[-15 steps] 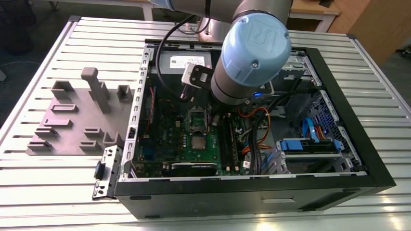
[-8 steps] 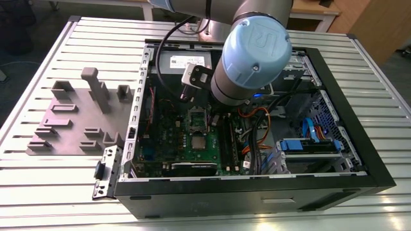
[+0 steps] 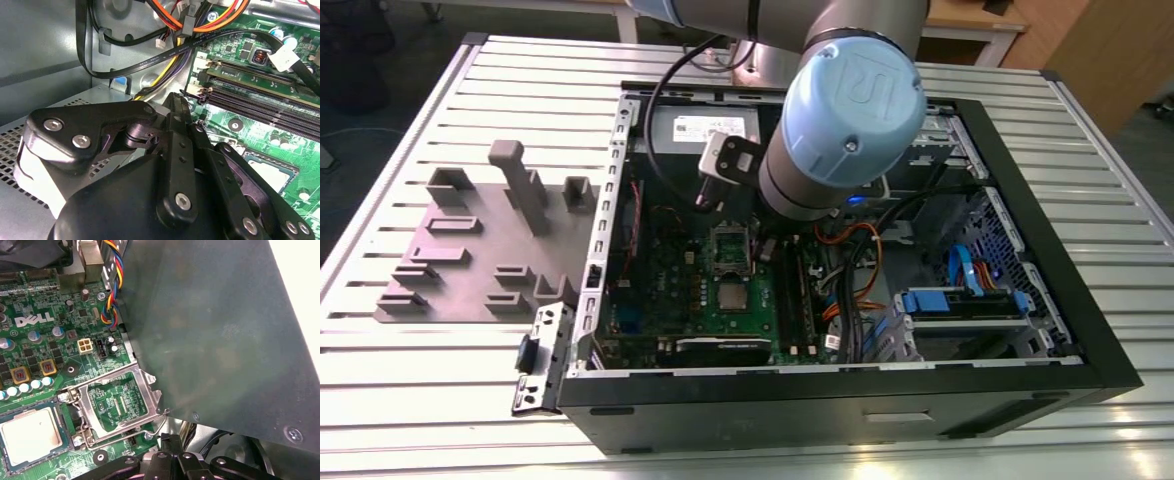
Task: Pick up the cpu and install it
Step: 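Close the cpu cover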
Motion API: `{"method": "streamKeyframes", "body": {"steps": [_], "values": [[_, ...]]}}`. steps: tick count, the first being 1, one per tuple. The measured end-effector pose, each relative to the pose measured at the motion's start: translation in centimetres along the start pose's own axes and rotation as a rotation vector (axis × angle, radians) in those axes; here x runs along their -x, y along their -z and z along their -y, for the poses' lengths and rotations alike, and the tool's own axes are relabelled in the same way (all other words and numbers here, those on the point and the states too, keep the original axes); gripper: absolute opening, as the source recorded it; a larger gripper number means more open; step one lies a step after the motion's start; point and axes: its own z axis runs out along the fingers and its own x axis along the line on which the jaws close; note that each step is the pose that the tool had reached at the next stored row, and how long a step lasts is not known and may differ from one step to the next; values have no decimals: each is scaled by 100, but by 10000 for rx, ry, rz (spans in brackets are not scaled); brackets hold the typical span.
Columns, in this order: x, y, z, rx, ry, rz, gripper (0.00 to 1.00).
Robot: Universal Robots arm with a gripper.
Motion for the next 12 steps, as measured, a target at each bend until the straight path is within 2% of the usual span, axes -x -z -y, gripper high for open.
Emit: {"method": "streamKeyframes", "body": {"steps": [12], "values": [[-10, -20, -3, -2, -3, 0, 11]]}}
